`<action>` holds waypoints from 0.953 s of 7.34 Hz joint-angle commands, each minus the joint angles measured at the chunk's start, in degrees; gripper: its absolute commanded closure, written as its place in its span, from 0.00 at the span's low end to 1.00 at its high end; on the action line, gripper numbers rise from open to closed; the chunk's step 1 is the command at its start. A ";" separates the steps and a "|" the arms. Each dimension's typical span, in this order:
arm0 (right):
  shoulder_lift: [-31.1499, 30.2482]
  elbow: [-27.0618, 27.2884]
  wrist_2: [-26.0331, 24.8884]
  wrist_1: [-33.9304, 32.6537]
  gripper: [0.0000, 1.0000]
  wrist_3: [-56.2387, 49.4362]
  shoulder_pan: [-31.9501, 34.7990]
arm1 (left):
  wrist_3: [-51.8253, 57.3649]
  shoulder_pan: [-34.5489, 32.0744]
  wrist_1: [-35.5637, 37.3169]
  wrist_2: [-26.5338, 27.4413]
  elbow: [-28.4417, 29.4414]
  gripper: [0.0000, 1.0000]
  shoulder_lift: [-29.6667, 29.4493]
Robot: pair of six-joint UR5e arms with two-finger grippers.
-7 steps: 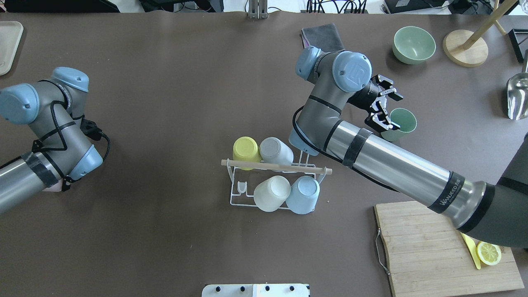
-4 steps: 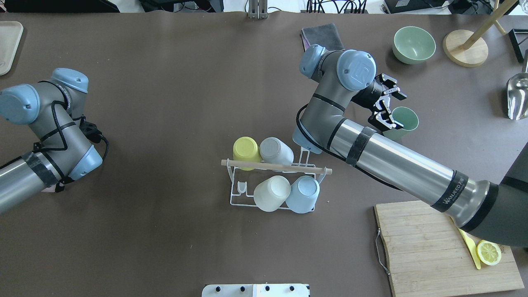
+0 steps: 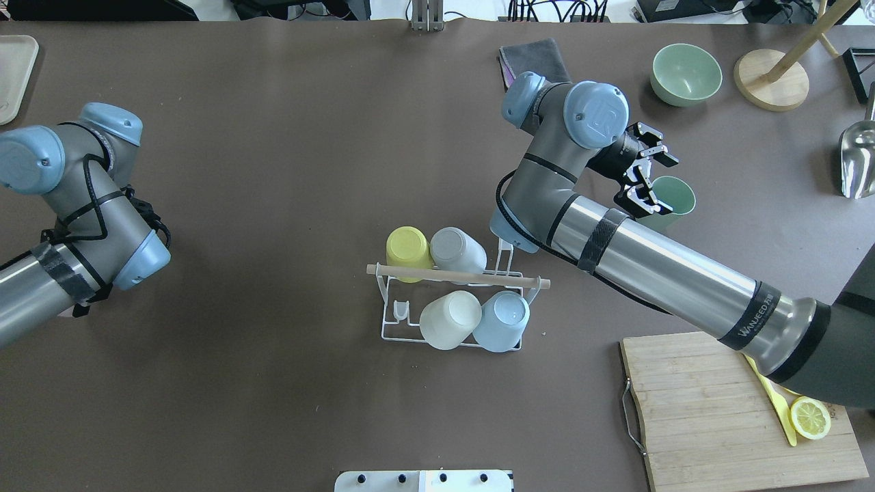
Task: Place cup on cup holder
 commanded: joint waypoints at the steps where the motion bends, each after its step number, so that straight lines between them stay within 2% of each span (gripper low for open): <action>1: 0.81 0.25 1.59 -1.07 0.00 0.03 0.22 | 0.29 -4.32 0.55 1.20 -0.93 1.00 -0.02; 4: 0.73 0.69 5.72 -1.78 0.00 0.03 2.49 | -0.50 -12.58 0.37 5.85 -5.83 1.00 -0.10; 5: 0.64 0.08 7.48 -1.52 0.00 0.46 3.63 | -0.33 -15.04 -1.11 5.95 -6.64 1.00 -0.19; 7: 0.64 -3.25 12.65 -0.03 0.00 2.65 6.09 | -1.72 -16.47 -11.45 6.22 -6.73 1.00 1.03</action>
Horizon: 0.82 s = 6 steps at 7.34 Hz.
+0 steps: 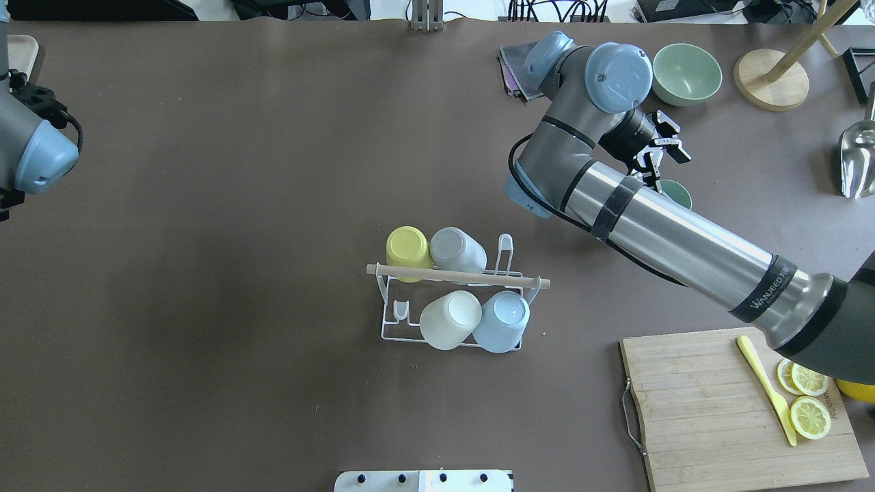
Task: Place cup on cup holder
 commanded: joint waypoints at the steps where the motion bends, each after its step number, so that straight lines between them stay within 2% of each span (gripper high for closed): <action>1: 0.06 -3.14 5.88 1.79 0.00 3.29 2.43 | -1.44 -1.13 -10.44 0.12 -0.56 1.00 0.91; 3: 3.65 -7.78 9.76 2.06 0.00 5.06 3.58 | -4.07 -2.26 -18.80 -0.22 -0.65 1.00 1.44; 4: 4.63 -8.16 11.34 1.98 0.00 5.94 3.59 | -4.25 -3.05 -23.10 -0.49 -2.13 1.00 2.14; 6: 4.99 -8.16 11.88 2.06 0.00 7.17 3.76 | -8.53 -3.06 -37.74 -0.49 -2.93 1.00 4.68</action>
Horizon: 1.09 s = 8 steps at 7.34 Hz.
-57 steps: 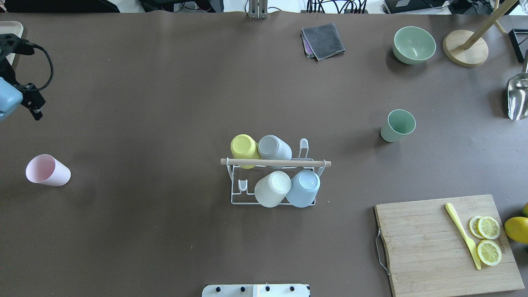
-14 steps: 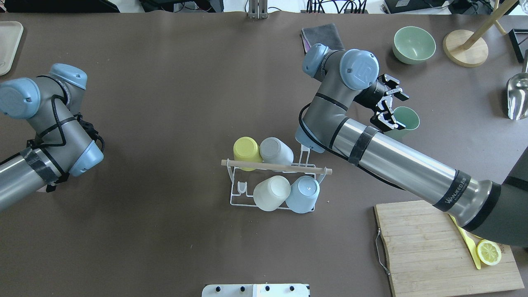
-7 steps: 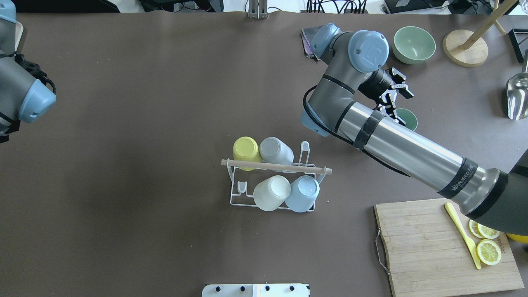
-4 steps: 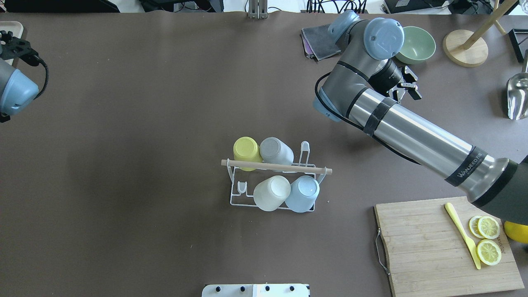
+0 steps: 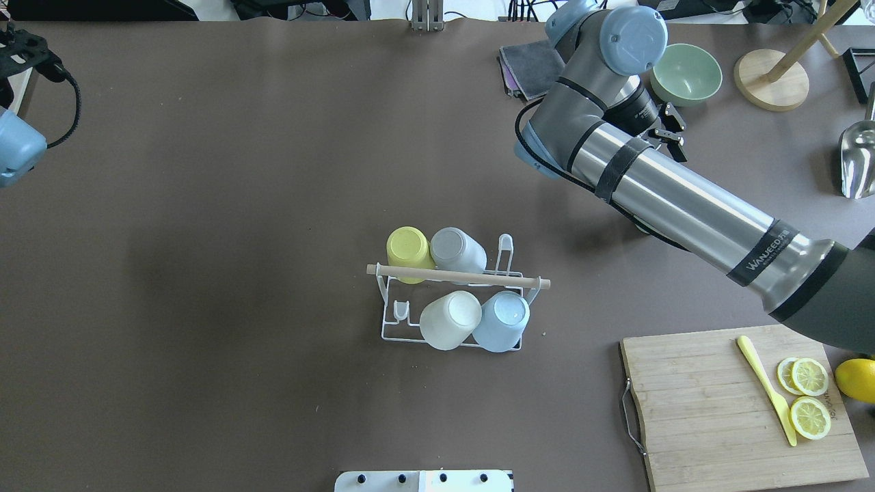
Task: Place cup on cup holder
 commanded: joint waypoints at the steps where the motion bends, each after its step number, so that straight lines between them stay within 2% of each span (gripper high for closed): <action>1: 0.26 -0.88 0.64 0.94 0.00 0.66 0.52 | -4.46 -0.14 -15.46 -1.18 -2.34 1.00 3.85; 2: 0.25 -1.93 0.64 2.51 0.00 0.75 0.61 | -5.69 -0.14 -19.27 -3.89 -3.49 1.00 6.91; 4: 0.17 -3.08 0.90 3.93 0.00 2.14 0.61 | -11.46 -0.14 -36.80 -7.33 -3.68 1.00 13.42; 5: -0.01 -3.34 1.16 5.68 0.00 3.03 0.35 | -13.94 0.03 -41.75 -9.87 -3.94 1.00 14.06; 6: -0.18 -3.70 1.60 6.30 0.00 3.47 0.08 | -15.36 0.21 -45.98 -9.98 -3.60 1.00 13.54; 7: -0.19 -3.79 1.69 6.48 0.00 4.26 -0.27 | -16.85 0.30 -51.94 -10.24 -4.38 1.00 13.45; 8: -0.53 -3.79 2.04 6.83 0.00 4.35 -0.36 | -21.74 0.30 -60.53 -12.68 -4.38 1.00 13.71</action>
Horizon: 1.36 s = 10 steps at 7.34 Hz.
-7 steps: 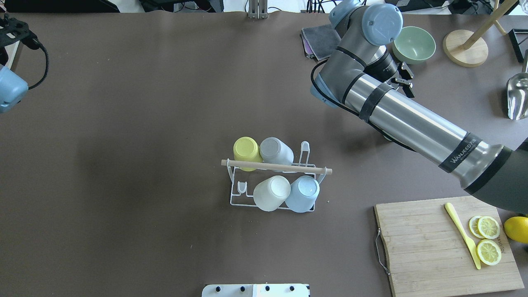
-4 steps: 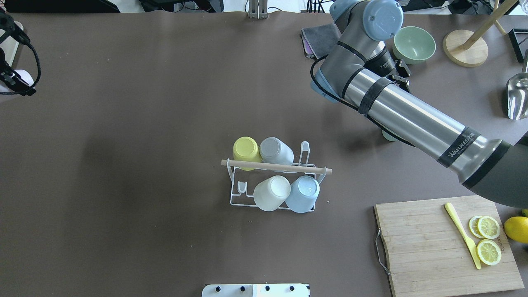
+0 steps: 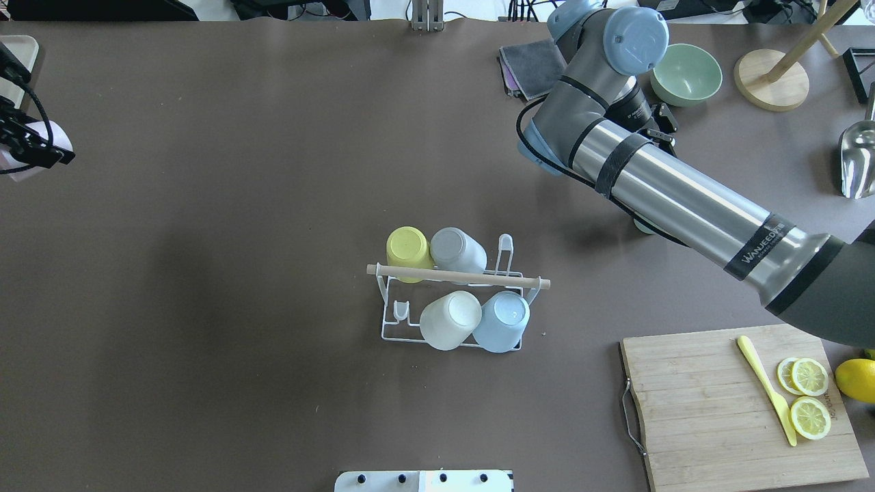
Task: Place cup on cup holder
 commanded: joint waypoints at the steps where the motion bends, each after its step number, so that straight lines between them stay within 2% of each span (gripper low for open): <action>1: -0.65 -0.09 0.90 0.85 0.00 0.55 -0.50 | -11.25 0.15 -17.70 -3.13 0.54 1.00 0.45; 4: -1.80 0.09 0.91 1.47 0.00 1.07 -1.55 | -22.97 1.03 -36.09 -3.14 1.60 1.00 0.36; 7: -3.29 0.44 0.91 2.53 0.00 1.78 -2.26 | -24.76 3.84 -48.33 -2.62 2.13 1.00 1.24; 9: -3.82 0.79 0.91 2.53 0.00 1.78 -2.43 | -25.73 4.28 -51.97 -2.01 2.83 1.00 0.03; 10: -4.08 0.88 0.91 2.53 0.00 1.78 -2.43 | -26.61 6.37 -52.67 3.74 1.96 1.00 -1.55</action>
